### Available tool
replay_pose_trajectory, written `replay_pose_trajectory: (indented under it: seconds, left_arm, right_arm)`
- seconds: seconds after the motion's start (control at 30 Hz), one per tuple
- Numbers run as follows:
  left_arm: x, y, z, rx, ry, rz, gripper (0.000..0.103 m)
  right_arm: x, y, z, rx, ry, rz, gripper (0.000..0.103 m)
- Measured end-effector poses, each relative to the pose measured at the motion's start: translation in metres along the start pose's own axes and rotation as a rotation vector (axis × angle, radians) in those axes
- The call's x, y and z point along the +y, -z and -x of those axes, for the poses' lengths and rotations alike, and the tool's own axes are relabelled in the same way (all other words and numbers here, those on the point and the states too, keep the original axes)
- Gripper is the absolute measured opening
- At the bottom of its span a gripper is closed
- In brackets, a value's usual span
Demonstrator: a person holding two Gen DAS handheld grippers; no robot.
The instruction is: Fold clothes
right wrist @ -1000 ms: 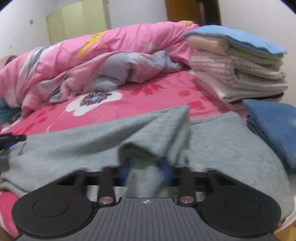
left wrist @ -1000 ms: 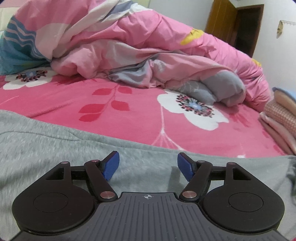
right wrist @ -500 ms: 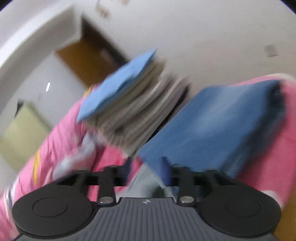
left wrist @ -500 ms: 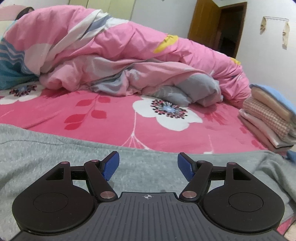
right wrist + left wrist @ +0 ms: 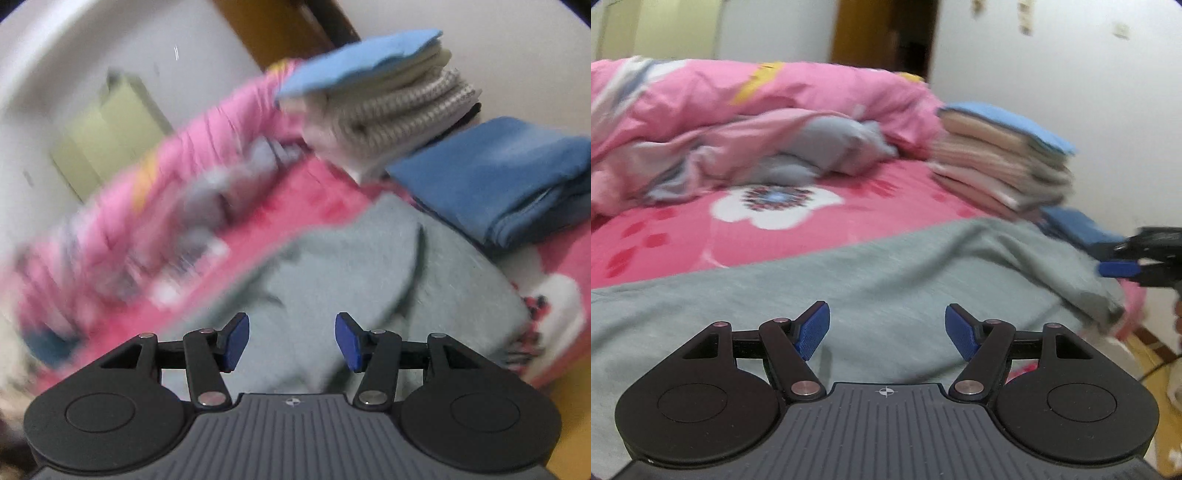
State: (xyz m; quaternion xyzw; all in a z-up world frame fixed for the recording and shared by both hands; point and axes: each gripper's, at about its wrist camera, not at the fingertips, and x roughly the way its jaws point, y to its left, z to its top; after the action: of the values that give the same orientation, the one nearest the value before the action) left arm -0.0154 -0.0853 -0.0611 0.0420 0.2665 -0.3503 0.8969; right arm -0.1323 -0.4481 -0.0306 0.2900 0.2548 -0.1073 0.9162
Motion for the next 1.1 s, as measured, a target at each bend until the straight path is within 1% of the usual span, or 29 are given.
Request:
replay_pose_trajectory:
  seconds: [0.1, 0.17, 0.2, 0.23, 0.27, 0.3, 0.33, 0.37, 0.47, 0.53, 0.57, 0.6, 0.63, 0.7, 0.77, 0.8, 0.83, 0.87, 0.9, 1.0, 1.07, 1.1]
  left_arm:
    - [-0.014, 0.005, -0.011, 0.026, 0.027, -0.060, 0.068]
    - [-0.024, 0.008, -0.018, 0.037, 0.037, -0.111, 0.067]
    - [-0.028, 0.009, -0.020, 0.037, 0.041, -0.135, 0.067]
    - [-0.031, 0.009, -0.023, 0.036, 0.046, -0.154, 0.067]
    - [-0.034, 0.009, -0.025, 0.037, 0.055, -0.169, 0.067]
    - [-0.036, 0.009, -0.028, 0.038, 0.065, -0.183, 0.067]
    - [-0.038, 0.009, -0.030, 0.040, 0.074, -0.197, 0.066]
    - [-0.040, 0.008, -0.032, 0.042, 0.080, -0.209, 0.066]
    - [-0.044, 0.008, -0.039, 0.049, 0.097, -0.233, 0.066]
    - [-0.046, 0.009, -0.043, 0.056, 0.108, -0.236, 0.066]
    - [-0.047, 0.009, -0.045, 0.062, 0.112, -0.235, 0.066]
    - [-0.048, 0.010, -0.047, 0.069, 0.117, -0.233, 0.066]
    - [-0.049, 0.011, -0.049, 0.075, 0.123, -0.233, 0.066]
    - [-0.051, 0.013, -0.052, 0.084, 0.132, -0.239, 0.066]
    - [-0.053, 0.015, -0.053, 0.090, 0.140, -0.251, 0.066]
    - [-0.053, 0.017, -0.054, 0.094, 0.143, -0.256, 0.066]
    - [-0.054, 0.018, -0.055, 0.100, 0.147, -0.259, 0.066]
    - [-0.054, 0.018, -0.056, 0.103, 0.150, -0.262, 0.065]
    - [-0.054, 0.019, -0.057, 0.103, 0.153, -0.265, 0.064]
    - [-0.056, 0.020, -0.059, 0.100, 0.157, -0.268, 0.059]
    - [-0.057, 0.020, -0.061, 0.100, 0.158, -0.260, 0.057]
    - [-0.057, 0.019, -0.062, 0.102, 0.158, -0.254, 0.055]
  right_arm:
    - [0.011, 0.010, -0.015, 0.064, 0.114, 0.105, 0.060]
    - [0.013, 0.013, -0.024, 0.085, 0.132, 0.145, 0.059]
    - [0.016, 0.014, -0.027, 0.089, 0.143, 0.179, 0.054]
    - [0.018, 0.015, -0.029, 0.094, 0.154, 0.213, 0.039]
    - [0.020, 0.016, -0.032, 0.099, 0.164, 0.248, 0.027]
    - [0.022, 0.015, -0.033, 0.098, 0.170, 0.275, 0.012]
    - [0.023, 0.008, -0.032, 0.083, 0.163, 0.287, 0.009]
    - [0.024, -0.001, -0.030, 0.060, 0.158, 0.298, 0.009]
    - [0.023, -0.046, -0.026, -0.062, 0.151, 0.311, 0.008]
    - [0.016, -0.077, -0.033, -0.126, 0.148, 0.275, 0.009]
    - [0.009, -0.091, -0.040, -0.133, 0.143, 0.239, 0.010]
    - [-0.001, -0.102, -0.050, -0.127, 0.142, 0.194, 0.016]
    - [-0.012, -0.111, -0.059, -0.119, 0.156, 0.151, 0.032]
    - [-0.032, -0.116, -0.069, -0.108, 0.250, 0.077, 0.047]
    - [-0.050, -0.109, -0.057, -0.142, 0.287, -0.011, 0.048]
    - [-0.059, -0.101, -0.043, -0.179, 0.259, -0.065, 0.050]
    - [-0.067, -0.093, -0.027, -0.221, 0.232, -0.114, 0.056]
    - [-0.074, -0.085, -0.011, -0.261, 0.203, -0.157, 0.059]
    - [-0.077, -0.075, 0.004, -0.278, 0.167, -0.177, 0.061]
    - [-0.082, -0.049, 0.025, -0.187, 0.021, -0.207, 0.066]
    - [-0.084, -0.032, 0.015, -0.055, -0.057, -0.255, 0.066]
    - [-0.084, -0.023, 0.004, 0.001, -0.074, -0.277, 0.066]
